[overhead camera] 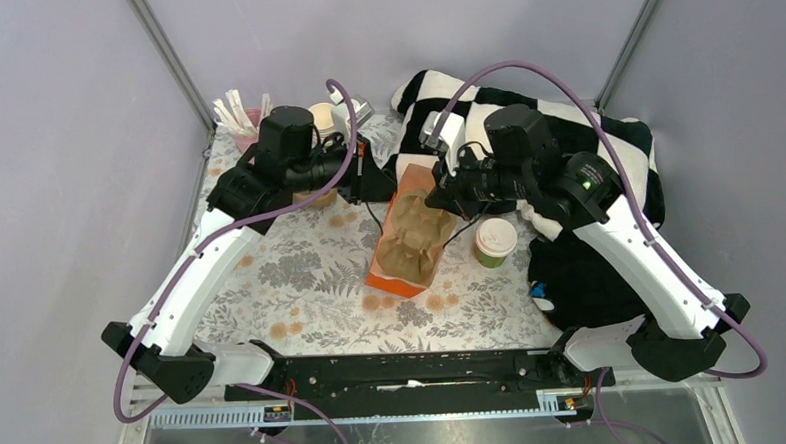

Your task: Pack the takeout coffee

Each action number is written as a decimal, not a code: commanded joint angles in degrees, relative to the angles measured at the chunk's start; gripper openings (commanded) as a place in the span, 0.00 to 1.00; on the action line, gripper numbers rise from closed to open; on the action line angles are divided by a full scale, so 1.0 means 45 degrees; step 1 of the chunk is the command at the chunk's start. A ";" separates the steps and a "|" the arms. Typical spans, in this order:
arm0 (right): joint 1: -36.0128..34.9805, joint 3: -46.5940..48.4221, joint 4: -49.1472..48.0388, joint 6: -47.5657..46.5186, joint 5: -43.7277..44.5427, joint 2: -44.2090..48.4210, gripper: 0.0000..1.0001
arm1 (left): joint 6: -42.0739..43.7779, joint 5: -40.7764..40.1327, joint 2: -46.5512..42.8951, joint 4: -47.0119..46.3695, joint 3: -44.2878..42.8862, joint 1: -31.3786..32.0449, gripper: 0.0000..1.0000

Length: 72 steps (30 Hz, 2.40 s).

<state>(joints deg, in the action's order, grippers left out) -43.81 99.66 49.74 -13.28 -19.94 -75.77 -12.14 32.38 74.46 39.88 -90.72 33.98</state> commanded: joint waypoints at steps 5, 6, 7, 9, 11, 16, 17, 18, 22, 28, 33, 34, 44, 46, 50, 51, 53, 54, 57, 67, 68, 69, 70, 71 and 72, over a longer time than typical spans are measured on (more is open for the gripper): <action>0.0024 -0.1007 -0.1395 -0.0487 -0.0189 0.0197 0.00 | -0.0150 0.0001 -0.0387 -0.0993 0.0530 0.0067 0.00; 0.0024 -0.1003 -0.1381 -0.0504 -0.0340 0.0060 0.00 | -0.0138 -0.0090 -0.0402 -0.1006 0.0552 0.0067 0.00; 0.0019 -0.0968 -0.1357 -0.0489 -0.0459 -0.0077 0.00 | -0.0125 -0.0219 -0.0436 -0.1015 0.0592 0.0067 0.00; 0.0051 -0.0936 -0.1350 -0.0468 -0.0605 -0.0285 0.00 | -0.0069 -0.0460 -0.0569 -0.1095 0.0687 0.0065 0.00; 0.0288 -0.1019 -0.1474 -0.0482 -0.1139 -0.0402 0.00 | -0.0023 -0.0667 -0.0724 -0.1197 0.0843 0.0066 0.00; 0.1485 0.0097 -0.0536 -0.1083 -0.3505 -0.1288 0.00 | 0.0223 -0.1057 -0.1033 -0.1236 0.1380 0.0047 0.00; 0.1554 0.0376 -0.0311 -0.1299 -0.3691 -0.1471 0.00 | 0.0250 -0.1118 -0.1132 -0.1261 0.1550 0.0047 0.00; 0.1565 0.0557 -0.0183 -0.1523 -0.3851 -0.1596 0.00 | 0.0266 -0.1212 -0.1225 -0.1320 0.1717 0.0047 0.00; 0.1538 0.1174 0.0427 -0.2002 -0.4288 -0.2205 0.00 | 0.0188 -0.2089 -0.1644 -0.1430 0.2182 0.0038 0.00; 0.1534 0.2260 0.0923 -0.2532 -0.4671 -0.3346 0.00 | -0.1091 -0.3739 -0.2729 -0.2369 0.3413 0.0028 0.00; 0.1282 0.3391 0.1038 -0.1986 -0.3730 -0.4320 0.00 | -0.2339 -0.5245 -0.3458 -0.1905 0.3610 0.0028 0.06; 0.1211 0.3551 0.1079 -0.1810 -0.3690 -0.4477 0.00 | -0.2624 -0.5721 -0.3477 -0.1525 0.3464 0.0028 0.06; -0.0084 0.2217 -0.0611 0.0663 -0.2825 -0.3199 0.00 | -0.2275 -0.4228 -0.2285 -0.0177 0.0969 0.0027 0.02; -0.0455 0.1799 -0.0858 0.1199 -0.2614 -0.2716 0.00 | -0.2154 -0.3259 -0.1868 -0.0399 0.0343 0.0028 0.00; -0.1125 0.1186 -0.0843 0.2676 -0.0814 -0.1782 0.00 | -0.2321 -0.1334 -0.1296 -0.1531 0.0065 0.0028 0.00; -0.1280 0.1122 -0.0723 0.3244 -0.0181 -0.1567 0.00 | -0.2463 -0.0914 -0.1180 -0.1981 0.0214 0.0028 0.00; -0.1580 0.1063 -0.0402 0.4267 0.1128 -0.1118 0.00 | -0.2843 0.0121 -0.0892 -0.2915 0.0504 0.0027 0.00; -0.1708 0.0894 -0.0356 0.4780 0.1670 -0.0793 0.00 | -0.3104 0.0618 -0.0727 -0.3409 0.0640 0.0028 0.00; -0.1900 0.0032 -0.0675 0.6448 0.2785 0.0205 0.00 | -0.3840 0.1950 -0.0194 -0.4468 0.1055 0.0028 0.00; -0.1897 -0.1047 -0.0221 0.7928 0.5114 0.0455 0.00 | -0.3414 0.2966 0.0289 -0.4379 0.2475 -0.0728 0.00; -0.1904 -0.1044 -0.0250 0.7814 0.5223 0.0351 0.00 | -0.3283 0.2976 0.0349 -0.4268 0.2465 -0.0894 0.00; -0.1880 -0.1051 -0.0288 0.7631 0.5249 0.0238 0.00 | -0.3120 0.2955 0.0383 -0.4132 0.2430 -0.1106 0.00; -0.1850 -0.1035 -0.0310 0.7479 0.5252 0.0119 0.00 | -0.2922 0.2796 0.0441 -0.3896 0.2340 -0.1276 0.00; -0.1749 -0.1009 -0.0300 0.7371 0.5177 -0.0016 0.00 | -0.2707 0.2618 0.0529 -0.3671 0.2173 -0.1446 0.02; -0.1597 -0.0954 -0.0304 0.7348 0.4938 -0.0135 0.00 | -0.2470 0.2525 0.0625 -0.3420 0.1993 -0.1560 0.04</action>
<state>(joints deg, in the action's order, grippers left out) -51.96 94.83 49.15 20.29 0.38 -74.89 -27.77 43.97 76.42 23.33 -79.35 29.34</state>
